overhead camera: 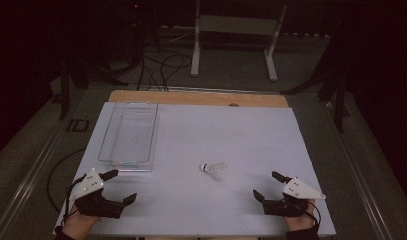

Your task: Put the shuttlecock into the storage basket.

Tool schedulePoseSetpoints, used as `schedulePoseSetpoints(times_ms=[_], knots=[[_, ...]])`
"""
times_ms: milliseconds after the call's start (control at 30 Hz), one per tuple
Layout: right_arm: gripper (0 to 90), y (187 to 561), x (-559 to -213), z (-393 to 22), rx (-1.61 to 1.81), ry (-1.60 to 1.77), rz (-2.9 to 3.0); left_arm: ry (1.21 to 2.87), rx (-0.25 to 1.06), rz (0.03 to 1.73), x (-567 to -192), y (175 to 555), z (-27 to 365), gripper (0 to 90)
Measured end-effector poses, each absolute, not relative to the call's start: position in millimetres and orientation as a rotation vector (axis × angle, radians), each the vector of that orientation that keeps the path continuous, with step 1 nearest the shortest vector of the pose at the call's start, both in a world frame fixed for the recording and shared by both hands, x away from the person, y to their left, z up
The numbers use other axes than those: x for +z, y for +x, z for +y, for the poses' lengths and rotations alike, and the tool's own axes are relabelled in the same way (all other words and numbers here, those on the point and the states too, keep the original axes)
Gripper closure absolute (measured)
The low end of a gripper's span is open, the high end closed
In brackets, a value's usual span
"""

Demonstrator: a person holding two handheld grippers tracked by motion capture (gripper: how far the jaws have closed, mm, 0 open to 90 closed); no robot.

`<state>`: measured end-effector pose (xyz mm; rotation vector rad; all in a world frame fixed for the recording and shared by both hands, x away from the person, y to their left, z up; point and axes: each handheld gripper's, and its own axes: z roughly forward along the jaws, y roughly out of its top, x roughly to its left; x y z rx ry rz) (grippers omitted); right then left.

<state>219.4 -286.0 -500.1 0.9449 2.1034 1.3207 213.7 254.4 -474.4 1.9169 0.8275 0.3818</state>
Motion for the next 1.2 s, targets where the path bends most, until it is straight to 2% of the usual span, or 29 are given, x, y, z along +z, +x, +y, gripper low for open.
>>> schedulePoseSetpoints(times_ms=[633,1200], knots=[[9.2,219.5,-499.8,-285.7,1.333,0.940,2.107,2.127,0.267,0.711,-462.5,223.2,237.9,0.0],[9.3,219.2,-499.4,-285.2,1.334,0.938,2.107,2.246,0.191,0.638,-457.9,231.3,226.8,0.0]])
